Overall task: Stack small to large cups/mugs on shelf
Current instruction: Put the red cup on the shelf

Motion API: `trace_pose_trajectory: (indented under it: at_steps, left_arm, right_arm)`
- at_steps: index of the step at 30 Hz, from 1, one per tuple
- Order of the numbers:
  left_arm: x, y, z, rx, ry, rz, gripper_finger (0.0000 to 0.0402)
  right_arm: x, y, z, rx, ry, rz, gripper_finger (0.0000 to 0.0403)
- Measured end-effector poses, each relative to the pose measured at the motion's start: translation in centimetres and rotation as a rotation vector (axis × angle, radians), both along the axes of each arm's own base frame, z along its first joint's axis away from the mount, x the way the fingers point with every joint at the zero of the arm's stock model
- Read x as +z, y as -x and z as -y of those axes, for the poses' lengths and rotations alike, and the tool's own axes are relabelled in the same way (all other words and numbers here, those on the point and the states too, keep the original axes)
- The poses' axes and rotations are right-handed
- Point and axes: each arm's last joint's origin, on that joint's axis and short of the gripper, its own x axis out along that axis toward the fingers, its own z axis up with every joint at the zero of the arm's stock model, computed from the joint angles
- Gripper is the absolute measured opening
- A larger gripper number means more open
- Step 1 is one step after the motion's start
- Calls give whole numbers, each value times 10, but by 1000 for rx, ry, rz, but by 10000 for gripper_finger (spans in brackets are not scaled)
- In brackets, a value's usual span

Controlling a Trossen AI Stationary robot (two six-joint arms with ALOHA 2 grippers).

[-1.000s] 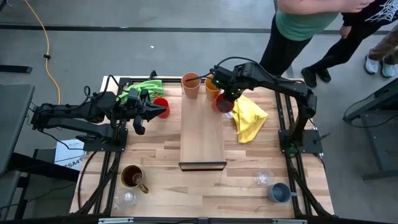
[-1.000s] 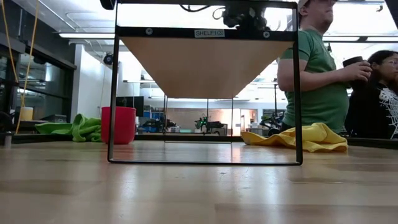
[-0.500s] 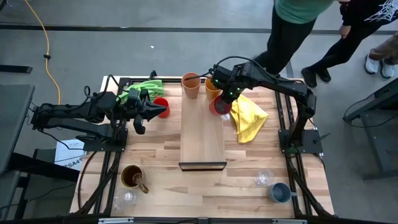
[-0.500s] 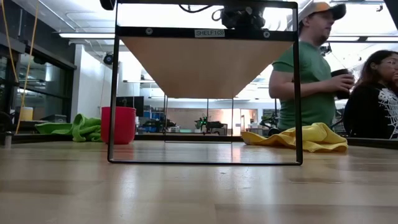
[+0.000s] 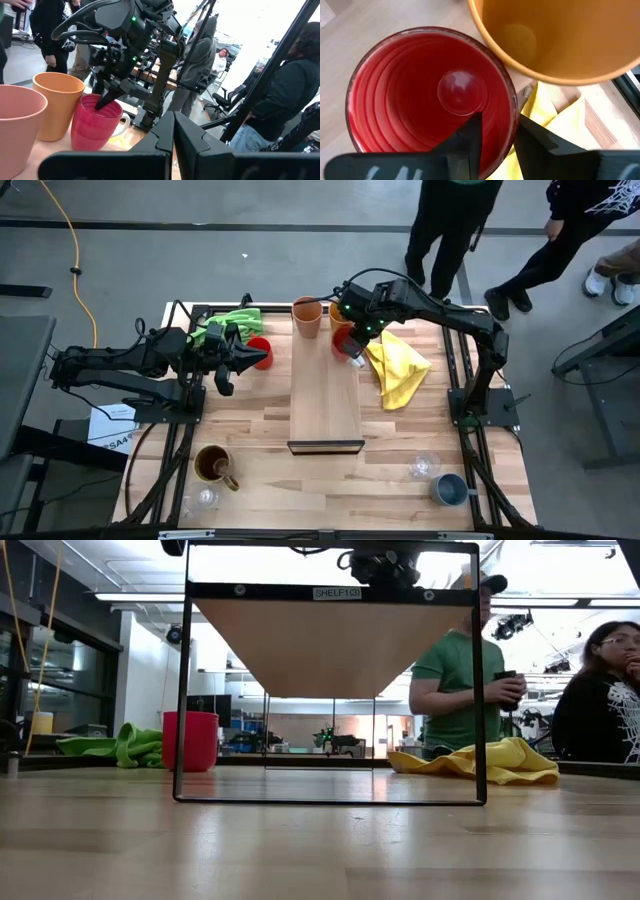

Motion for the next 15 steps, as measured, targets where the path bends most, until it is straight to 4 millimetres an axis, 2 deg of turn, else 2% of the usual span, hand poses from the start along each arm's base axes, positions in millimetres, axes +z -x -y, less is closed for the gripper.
trace_pose_trajectory:
  at_steps: [15]
  left_arm:
    - [0, 0, 0, 0, 0, 0, 0]
  right_arm:
    - [6, 3, -1, 2, 3, 30, 94]
